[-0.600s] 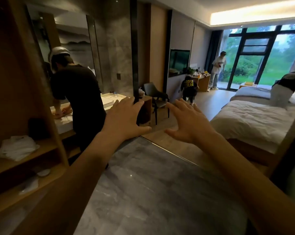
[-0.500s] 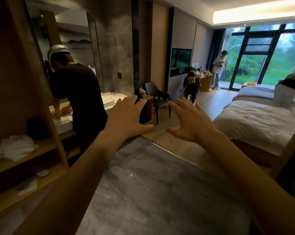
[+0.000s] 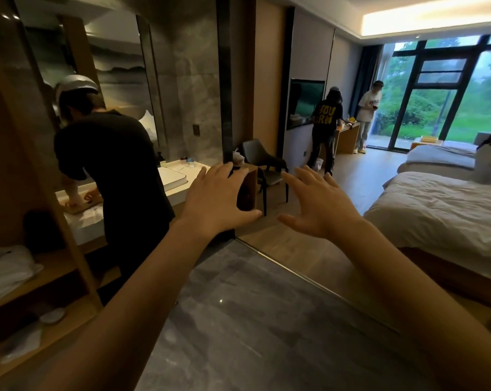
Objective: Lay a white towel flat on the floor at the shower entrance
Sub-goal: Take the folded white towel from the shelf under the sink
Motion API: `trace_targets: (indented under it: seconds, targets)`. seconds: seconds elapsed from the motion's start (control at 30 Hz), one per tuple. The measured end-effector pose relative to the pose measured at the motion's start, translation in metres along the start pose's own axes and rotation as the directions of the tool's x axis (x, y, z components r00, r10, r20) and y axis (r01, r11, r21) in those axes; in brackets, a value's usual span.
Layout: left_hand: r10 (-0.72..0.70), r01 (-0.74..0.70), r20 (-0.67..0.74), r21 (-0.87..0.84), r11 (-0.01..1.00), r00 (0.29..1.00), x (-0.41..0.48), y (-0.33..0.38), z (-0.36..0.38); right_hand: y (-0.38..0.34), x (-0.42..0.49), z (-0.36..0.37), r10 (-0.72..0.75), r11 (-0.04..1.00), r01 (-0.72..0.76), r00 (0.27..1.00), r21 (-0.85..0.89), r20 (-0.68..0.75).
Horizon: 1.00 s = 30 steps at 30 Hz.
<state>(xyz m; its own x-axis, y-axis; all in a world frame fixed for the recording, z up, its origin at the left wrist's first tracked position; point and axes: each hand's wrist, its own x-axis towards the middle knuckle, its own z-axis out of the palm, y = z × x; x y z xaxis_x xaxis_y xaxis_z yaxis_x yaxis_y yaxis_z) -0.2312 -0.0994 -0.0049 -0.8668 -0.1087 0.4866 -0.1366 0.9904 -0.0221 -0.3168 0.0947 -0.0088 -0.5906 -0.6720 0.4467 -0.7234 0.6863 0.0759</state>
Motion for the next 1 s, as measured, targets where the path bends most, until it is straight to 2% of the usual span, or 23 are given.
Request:
trace_targets:
  seconds: [0.2, 0.33, 0.53, 0.7, 1.0]
  targets:
    - [-0.038, 0.038, 0.016, -0.012, 0.999, 0.999, 0.07, -0.013, 0.044, 0.042, 0.066, 0.034, -0.03, 0.999, 0.03, 1.0, 0.023, 0.0]
    - [-0.038, 0.041, -0.064, 0.051, 0.998, 0.997, 0.117, -0.014, 0.08, 0.08, 0.112, 0.067, -0.064, 0.997, 0.065, 0.998, 0.031, -0.02]
    - [-0.134, 0.139, -0.065, 0.08, 0.987, 0.989, 0.199, -0.005, 0.13, 0.151, 0.184, 0.11, -0.108, 0.992, 0.111, 0.993, 0.065, -0.042]
    - [-0.207, 0.215, -0.123, 0.064, 0.974, 0.971, 0.255, 0.003, 0.163, 0.201, 0.235, 0.135, -0.178, 0.98, 0.182, 0.982, 0.076, -0.057]
    - [-0.288, 0.303, -0.173, 0.069, 0.95, 0.942, 0.322, -0.001, 0.213, 0.241, 0.301, 0.188, -0.165, 0.972, 0.182, 0.979, 0.151, -0.117]
